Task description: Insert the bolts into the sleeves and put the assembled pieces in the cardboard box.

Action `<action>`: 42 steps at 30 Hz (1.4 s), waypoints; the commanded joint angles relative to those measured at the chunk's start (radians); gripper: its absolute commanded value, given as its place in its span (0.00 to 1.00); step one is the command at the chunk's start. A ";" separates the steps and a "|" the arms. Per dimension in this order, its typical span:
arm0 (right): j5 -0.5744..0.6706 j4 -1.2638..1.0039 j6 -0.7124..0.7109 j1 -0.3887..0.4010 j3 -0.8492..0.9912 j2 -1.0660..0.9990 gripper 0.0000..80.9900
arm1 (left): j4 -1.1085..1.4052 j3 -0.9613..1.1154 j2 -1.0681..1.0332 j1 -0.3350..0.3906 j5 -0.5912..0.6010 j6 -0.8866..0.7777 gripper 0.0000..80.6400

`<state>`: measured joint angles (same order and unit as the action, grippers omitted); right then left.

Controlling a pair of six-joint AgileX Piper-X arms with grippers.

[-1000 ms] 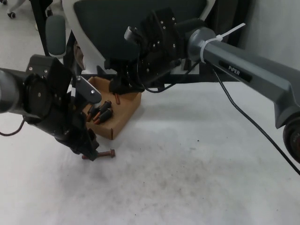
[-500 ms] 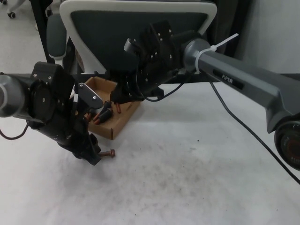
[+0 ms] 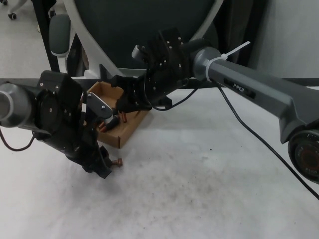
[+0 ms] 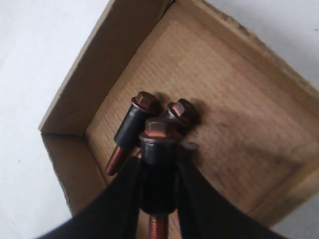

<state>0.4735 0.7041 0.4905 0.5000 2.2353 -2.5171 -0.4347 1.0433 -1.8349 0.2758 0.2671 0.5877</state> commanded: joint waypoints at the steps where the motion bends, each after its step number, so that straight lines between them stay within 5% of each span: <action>1: 0.023 -0.013 -0.025 -0.002 0.014 0.011 0.18 | 0.006 0.011 0.001 0.006 -0.006 -0.002 0.61; 5: 0.026 -0.013 -0.027 -0.002 0.014 0.011 0.49 | 0.005 0.014 0.001 0.006 -0.012 0.022 0.61; 7: 0.023 -0.013 -0.023 -0.005 0.014 0.011 0.54 | 0.003 0.014 0.001 0.006 -0.015 0.022 0.61; 25: 0.059 -0.081 0.031 -0.088 0.050 0.097 0.52 | -0.038 0.034 -0.087 0.045 -0.072 0.101 0.59; 30: 0.124 -0.023 0.043 -0.123 0.050 0.097 0.51 | -0.043 0.051 -0.092 0.060 -0.085 0.101 0.21; 33: 0.143 0.023 0.012 -0.143 0.050 0.097 0.43 | -0.041 0.064 -0.092 0.059 -0.085 0.076 0.01; 42: 0.130 0.084 -0.140 -0.169 0.050 0.182 0.07 | -0.074 0.069 -0.061 0.051 0.025 -0.127 0.01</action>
<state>0.6039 0.7759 0.4197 0.3380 2.2785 -2.4161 -0.4959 1.1093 -1.8937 0.3269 0.2445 0.5272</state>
